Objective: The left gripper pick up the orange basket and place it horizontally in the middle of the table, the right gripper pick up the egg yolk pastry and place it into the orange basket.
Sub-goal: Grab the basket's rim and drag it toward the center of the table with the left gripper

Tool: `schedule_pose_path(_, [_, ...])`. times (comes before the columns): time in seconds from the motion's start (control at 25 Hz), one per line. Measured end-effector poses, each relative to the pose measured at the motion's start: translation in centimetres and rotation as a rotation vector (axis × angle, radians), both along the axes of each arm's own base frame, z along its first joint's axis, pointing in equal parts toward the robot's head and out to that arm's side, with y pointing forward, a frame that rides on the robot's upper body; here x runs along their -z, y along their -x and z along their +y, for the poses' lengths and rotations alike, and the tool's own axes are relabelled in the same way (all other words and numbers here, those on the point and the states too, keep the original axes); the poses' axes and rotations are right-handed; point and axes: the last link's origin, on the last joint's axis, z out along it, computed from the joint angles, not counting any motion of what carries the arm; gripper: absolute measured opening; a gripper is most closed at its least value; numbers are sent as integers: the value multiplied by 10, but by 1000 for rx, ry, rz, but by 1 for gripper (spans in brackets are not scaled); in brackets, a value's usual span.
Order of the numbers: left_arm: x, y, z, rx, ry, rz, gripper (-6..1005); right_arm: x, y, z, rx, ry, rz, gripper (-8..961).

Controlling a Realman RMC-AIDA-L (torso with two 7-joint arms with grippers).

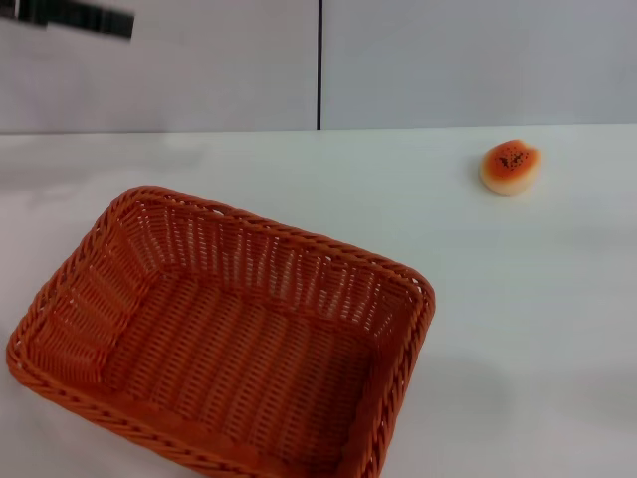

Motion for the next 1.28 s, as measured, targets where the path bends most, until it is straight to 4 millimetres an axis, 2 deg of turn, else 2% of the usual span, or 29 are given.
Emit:
schedule_pose_path(0.48, [23, 31, -17, -189, 93, 59, 753, -10, -22, -24, 18, 54, 6, 693])
schedule_pose_path(0.76, [26, 52, -30, -327, 110, 65, 749, -24, -31, -33, 52, 21, -9, 693])
schedule_pose_path(1.08, [31, 58, -38, -353, 142, 72, 743, -29, -34, -33, 54, 13, 2, 693])
schedule_pose_path(1.12, [41, 64, -42, -374, 173, 100, 743, -29, -34, -31, 55, 15, 3, 693])
schedule_pose_path(1.28, [54, 65, -43, -385, 209, 162, 740, -30, -34, -28, 51, 24, 9, 693])
